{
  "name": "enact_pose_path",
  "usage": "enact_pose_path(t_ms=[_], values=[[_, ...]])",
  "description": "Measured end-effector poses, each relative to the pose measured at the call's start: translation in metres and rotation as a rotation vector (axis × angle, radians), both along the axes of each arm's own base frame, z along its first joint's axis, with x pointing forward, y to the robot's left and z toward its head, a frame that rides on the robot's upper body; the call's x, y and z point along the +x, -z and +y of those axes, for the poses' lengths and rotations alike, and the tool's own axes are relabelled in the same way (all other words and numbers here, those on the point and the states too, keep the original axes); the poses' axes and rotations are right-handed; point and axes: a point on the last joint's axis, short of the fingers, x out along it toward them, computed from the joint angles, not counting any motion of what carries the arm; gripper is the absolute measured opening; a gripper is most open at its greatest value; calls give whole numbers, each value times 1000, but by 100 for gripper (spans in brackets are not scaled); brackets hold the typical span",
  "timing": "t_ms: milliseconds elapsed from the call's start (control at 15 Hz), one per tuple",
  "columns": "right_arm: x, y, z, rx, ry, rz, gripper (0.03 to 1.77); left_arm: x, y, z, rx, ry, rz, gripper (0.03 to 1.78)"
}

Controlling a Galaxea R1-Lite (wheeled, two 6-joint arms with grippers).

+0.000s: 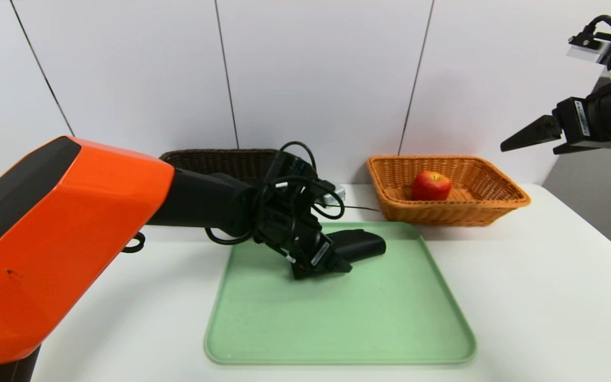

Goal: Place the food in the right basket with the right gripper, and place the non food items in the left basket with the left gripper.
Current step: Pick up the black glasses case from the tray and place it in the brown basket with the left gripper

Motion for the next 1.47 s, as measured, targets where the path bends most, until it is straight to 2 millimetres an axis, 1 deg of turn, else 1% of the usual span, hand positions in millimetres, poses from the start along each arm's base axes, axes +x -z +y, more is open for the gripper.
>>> enact_pose_path(t_ms=[200,267,467,533,667,733,1067,1133,1333,1467], values=[[0,0,0,0,-2,-2,169,1,1,0,1,-1,-1,169],[0,0,0,0,-2,-2,169,1,1,-1,0,-1,0,160],[-1,-1,1,-1,-5,-6,169,2,3,-1,6,-5,1,113],[-2,-2,1,-1,-6,-7,169,2,4,-1,6,-6,2,102],[-3,-3,1,0,-7,-10,169,2,4,-2,6,-6,2,85],[-4,-3,1,0,-6,-11,169,2,4,-2,6,-6,3,81],[-5,-4,1,2,-4,-14,169,-1,0,0,10,-8,13,80],[-5,-4,1,2,-4,-15,169,-3,-4,1,17,-12,28,78],[-7,-4,1,2,-2,-12,169,-11,-26,4,15,-40,85,52],[-8,-3,2,2,-6,-10,169,-18,-45,5,9,-64,124,46]])
